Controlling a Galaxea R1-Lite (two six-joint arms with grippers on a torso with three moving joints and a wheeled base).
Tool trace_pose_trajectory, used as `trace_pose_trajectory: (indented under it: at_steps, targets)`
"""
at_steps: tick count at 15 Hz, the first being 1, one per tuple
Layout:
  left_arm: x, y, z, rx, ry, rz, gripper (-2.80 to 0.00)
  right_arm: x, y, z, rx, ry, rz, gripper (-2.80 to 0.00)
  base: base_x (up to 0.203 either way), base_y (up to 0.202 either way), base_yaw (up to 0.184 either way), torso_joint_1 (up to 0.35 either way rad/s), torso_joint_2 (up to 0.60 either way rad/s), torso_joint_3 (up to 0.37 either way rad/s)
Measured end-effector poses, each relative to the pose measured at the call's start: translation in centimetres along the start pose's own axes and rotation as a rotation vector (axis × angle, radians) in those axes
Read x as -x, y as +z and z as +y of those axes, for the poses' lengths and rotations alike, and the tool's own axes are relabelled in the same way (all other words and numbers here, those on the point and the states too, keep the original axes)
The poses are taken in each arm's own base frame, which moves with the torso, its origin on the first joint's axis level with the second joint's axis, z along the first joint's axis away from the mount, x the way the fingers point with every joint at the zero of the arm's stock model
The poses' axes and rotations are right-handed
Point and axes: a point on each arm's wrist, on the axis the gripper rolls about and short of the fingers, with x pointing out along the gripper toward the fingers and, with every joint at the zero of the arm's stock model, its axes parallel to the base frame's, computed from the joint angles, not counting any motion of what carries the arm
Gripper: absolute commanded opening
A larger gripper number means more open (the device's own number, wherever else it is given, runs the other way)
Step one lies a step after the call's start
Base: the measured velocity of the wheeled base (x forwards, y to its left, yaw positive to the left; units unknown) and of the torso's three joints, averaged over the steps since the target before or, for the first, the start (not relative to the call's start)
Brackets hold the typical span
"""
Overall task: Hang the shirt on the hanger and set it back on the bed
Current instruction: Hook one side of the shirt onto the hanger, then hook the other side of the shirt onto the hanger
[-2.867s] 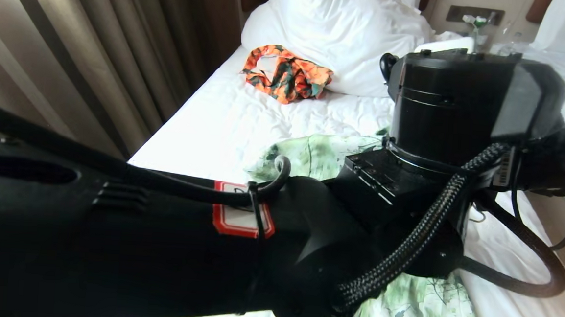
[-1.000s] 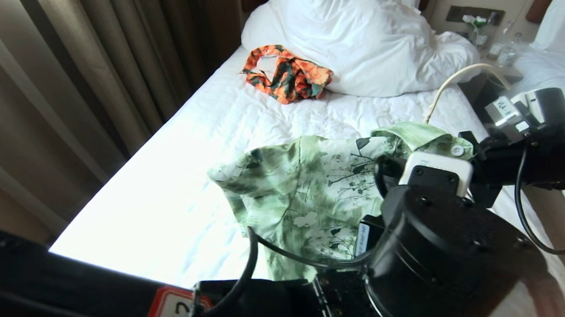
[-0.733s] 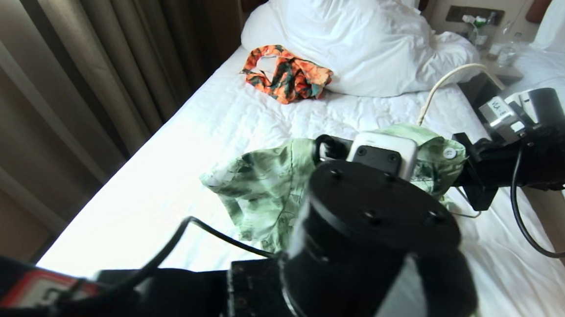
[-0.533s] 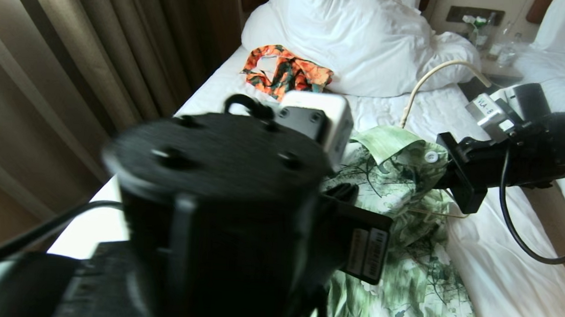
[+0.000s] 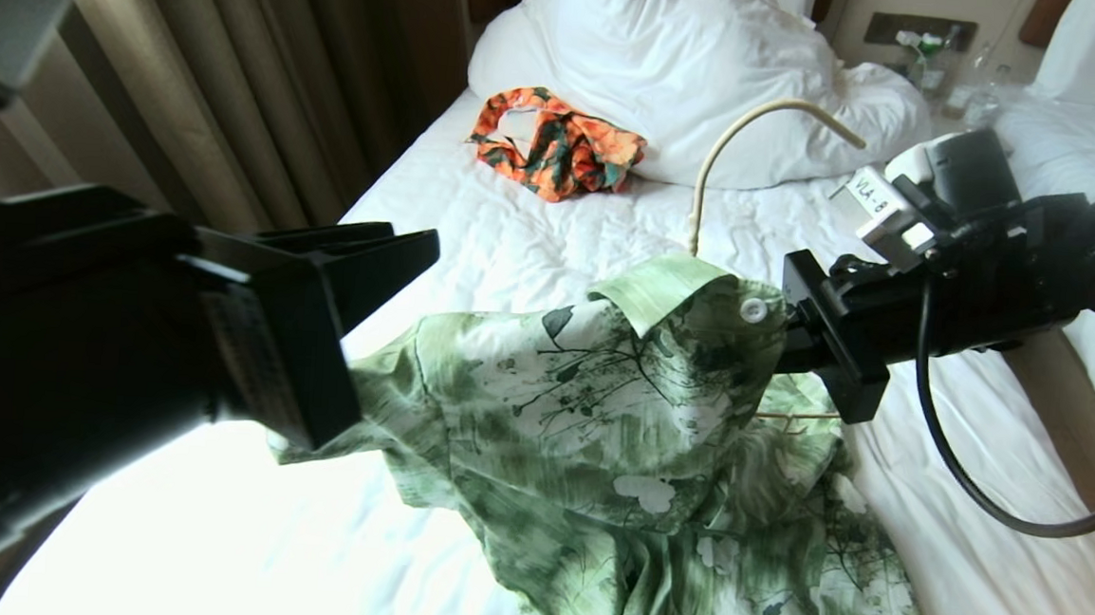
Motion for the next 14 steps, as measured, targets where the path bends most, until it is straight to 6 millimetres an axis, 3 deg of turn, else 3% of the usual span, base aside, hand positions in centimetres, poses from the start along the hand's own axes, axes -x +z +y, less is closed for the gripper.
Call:
trace_pose_trajectory:
  at_steps: [3,6,14]
  targets:
    - [2.2,-0.4,1.7,-0.066,-0.163,0.013,0.00,-0.7,0.5,0.2,-0.016,0.018,-0.005,-2.80,0.000,0.000,0.000,0.000,0.00,0.000]
    - [2.6,-1.0,1.9,-0.141,-0.291,0.050,0.00,-1.6,0.9,0.6,-0.015,0.045,-0.012,-2.80,0.000,0.000,0.000,0.000,0.00,0.000]
    - [-1.9,-1.7,1.5,-0.262,-0.275,0.080,0.00,-3.6,1.5,1.6,-0.008,0.111,-0.029,-2.80,0.000,0.000,0.000,0.000,0.00,0.000]
